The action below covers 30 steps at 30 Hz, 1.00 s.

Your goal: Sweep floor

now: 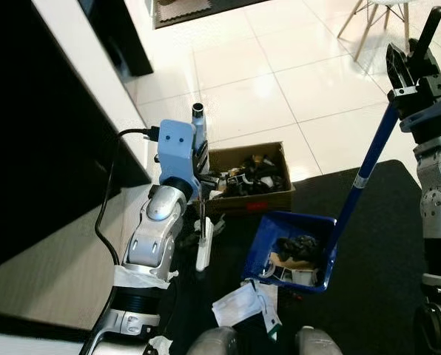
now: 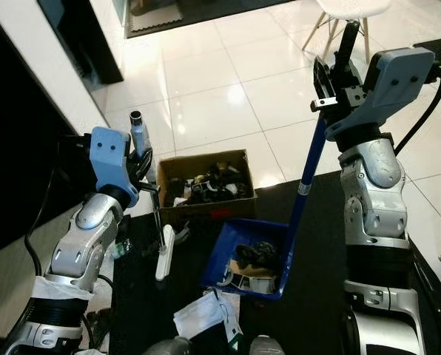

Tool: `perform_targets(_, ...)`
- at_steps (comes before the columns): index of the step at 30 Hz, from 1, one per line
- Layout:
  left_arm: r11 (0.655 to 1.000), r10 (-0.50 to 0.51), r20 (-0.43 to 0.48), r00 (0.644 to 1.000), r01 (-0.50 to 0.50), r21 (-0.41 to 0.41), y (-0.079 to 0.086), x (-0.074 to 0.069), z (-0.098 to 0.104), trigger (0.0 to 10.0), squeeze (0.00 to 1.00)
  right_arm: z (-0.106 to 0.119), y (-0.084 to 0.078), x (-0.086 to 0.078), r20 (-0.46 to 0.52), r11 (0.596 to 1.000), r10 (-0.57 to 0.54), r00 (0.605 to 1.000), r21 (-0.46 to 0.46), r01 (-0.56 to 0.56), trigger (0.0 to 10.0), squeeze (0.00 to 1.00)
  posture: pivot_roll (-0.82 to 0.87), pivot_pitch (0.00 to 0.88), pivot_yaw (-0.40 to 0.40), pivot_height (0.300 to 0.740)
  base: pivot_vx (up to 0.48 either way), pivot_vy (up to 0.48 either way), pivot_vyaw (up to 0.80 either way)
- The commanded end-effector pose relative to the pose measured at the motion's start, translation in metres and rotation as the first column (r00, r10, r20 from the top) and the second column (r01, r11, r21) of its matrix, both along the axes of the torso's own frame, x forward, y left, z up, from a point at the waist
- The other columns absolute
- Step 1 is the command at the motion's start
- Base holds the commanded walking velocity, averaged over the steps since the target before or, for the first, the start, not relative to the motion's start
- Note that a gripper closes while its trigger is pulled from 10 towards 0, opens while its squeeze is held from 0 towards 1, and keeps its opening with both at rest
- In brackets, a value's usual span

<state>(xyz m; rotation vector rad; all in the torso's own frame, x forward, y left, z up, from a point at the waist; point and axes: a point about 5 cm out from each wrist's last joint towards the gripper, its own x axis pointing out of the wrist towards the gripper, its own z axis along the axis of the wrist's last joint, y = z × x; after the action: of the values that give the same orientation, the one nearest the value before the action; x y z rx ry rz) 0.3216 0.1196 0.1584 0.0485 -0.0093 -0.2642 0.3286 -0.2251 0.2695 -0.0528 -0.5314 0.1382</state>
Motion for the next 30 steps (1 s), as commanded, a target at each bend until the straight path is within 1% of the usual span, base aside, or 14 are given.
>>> perform_targets(1, 1.000, 0.016, 0.040, 0.999, -0.017, 0.010, 0.0050, 0.0011, 0.0052, 10.0, 0.00, 0.0112, 0.0067, -0.0025, 0.052, 1.000, 0.031, 0.998, -0.003, -0.031, 10.0, 0.00, -0.08, 0.072, 0.145, 0.740, 0.480, 0.000, 0.00)
perform_targets(18, 1.000, 0.024, 0.033, 0.999, -0.024, 0.002, 0.0056, 0.0011, 0.0035, 10.0, 0.00, 0.0113, 0.0072, -0.0035, 0.051, 0.999, 0.038, 0.998, -0.007, -0.037, 10.0, 0.00, -0.08, 0.079, 0.143, 0.740, 0.480, 0.000, 0.00)
perform_targets(30, 0.999, 0.044, 0.018, 0.999, -0.044, -0.001, 0.0085, 0.0019, 0.0003, 10.0, 0.00, 0.0112, 0.0086, -0.0042, 0.049, 0.999, 0.046, 0.998, -0.011, -0.045, 10.0, 0.00, -0.08, 0.083, 0.140, 0.740, 0.401, 0.000, 0.00)
